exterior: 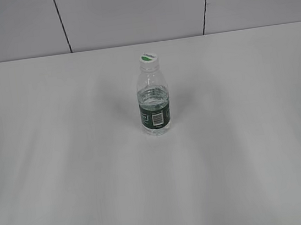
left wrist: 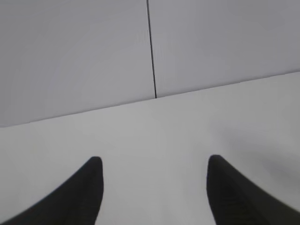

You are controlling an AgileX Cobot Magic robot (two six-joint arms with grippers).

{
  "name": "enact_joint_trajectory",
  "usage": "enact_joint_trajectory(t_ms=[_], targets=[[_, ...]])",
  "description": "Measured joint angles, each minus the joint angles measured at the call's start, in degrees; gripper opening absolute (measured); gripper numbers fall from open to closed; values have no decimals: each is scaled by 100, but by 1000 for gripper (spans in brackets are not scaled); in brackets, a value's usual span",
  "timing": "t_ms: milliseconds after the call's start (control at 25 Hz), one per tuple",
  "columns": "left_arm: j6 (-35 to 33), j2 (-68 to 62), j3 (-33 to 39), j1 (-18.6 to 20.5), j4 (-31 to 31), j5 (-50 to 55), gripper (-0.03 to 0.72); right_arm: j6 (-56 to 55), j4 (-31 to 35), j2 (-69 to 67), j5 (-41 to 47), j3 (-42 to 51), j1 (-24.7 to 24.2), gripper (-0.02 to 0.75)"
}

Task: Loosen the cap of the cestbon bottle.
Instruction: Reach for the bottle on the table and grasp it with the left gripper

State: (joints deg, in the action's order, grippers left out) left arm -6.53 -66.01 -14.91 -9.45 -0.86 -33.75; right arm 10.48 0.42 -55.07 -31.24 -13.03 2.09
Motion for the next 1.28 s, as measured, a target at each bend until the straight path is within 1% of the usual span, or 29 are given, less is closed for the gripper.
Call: enact_joint_trajectory(t_ms=[80, 240, 360, 480, 560, 680, 840, 920, 1120, 1280], targets=[[46, -302, 0, 0, 313, -410, 426, -214, -255, -134, -242, 0, 0, 485], [562, -966, 0, 0, 933, -1152, 424, -364, -638, -378, -624, 0, 0, 485], [753, -1517, 0, 0, 1294, -1618, 424, -390, -710, -532, -871, 0, 0, 485], [1121, -2019, -12, 0, 1445, -1973, 424, -487, -735, -654, -1026, 0, 0, 485], [1401, -2299, -74, 0, 1638, -2035, 424, -669, -753, -746, -1050, 0, 0, 485], [1533, -2640, -283, 0, 2175, -2053, 423, -817, -864, -897, -1050, 0, 0, 485], [1675, -2996, -630, 0, 2512, -2071, 423, -891, -1079, -1170, -1051, -120, 0, 485], [1891, -3195, -878, 0, 2743, -2077, 423, -953, -1116, -1312, -1051, -258, 0, 485], [2702, -3788, -1518, 0, 3673, -2095, 423, -1188, -1229, -1603, -1051, -617, 0, 483], [3029, -4193, -1940, 0, 4519, -2095, 423, -1538, -1487, -1703, -878, -869, 0, 483]])
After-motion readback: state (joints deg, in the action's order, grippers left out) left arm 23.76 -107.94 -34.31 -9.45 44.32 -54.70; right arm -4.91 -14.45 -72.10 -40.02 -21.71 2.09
